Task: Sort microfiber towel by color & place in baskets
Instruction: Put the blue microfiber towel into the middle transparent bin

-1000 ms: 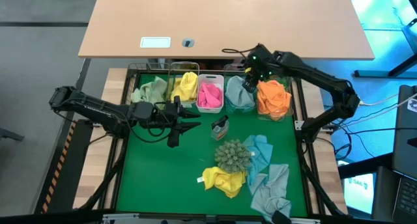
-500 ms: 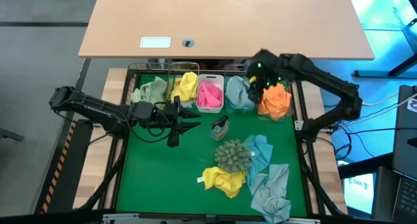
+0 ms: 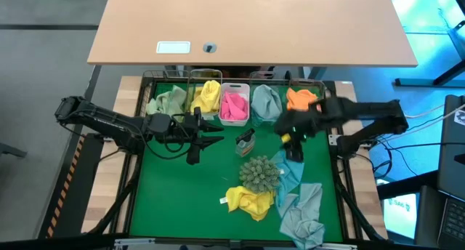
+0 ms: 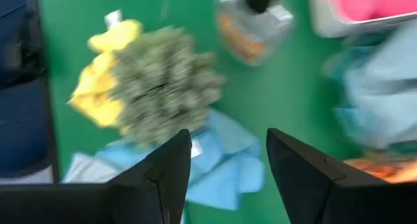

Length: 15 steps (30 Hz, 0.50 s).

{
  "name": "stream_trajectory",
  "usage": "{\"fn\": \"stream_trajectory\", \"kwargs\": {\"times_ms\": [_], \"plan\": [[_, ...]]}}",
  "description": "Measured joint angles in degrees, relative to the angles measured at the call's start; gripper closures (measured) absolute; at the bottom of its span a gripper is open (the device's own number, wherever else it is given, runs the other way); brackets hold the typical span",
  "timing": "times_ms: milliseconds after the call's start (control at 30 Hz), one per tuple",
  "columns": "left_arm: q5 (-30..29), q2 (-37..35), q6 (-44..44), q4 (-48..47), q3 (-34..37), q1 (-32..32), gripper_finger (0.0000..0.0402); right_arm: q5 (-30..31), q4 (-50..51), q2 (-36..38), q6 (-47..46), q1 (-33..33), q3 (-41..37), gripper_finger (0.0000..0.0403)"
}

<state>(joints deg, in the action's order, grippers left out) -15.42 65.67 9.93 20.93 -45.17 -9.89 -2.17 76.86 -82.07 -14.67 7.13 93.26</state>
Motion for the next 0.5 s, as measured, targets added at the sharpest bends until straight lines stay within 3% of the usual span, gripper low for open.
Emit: {"fn": "stream_trajectory", "kwargs": {"times_ms": [233,500], "plan": [[0.00,0.00,0.00,0.00,0.00,0.00,0.0264,0.59,-0.87,-0.03,-7.34,13.00,-2.24,0.0203],[0.00,0.00,0.00,0.00,0.00,0.00,0.0264,10.65,-0.89,-0.06,-18.07,22.53,-9.97,0.0203]]}}
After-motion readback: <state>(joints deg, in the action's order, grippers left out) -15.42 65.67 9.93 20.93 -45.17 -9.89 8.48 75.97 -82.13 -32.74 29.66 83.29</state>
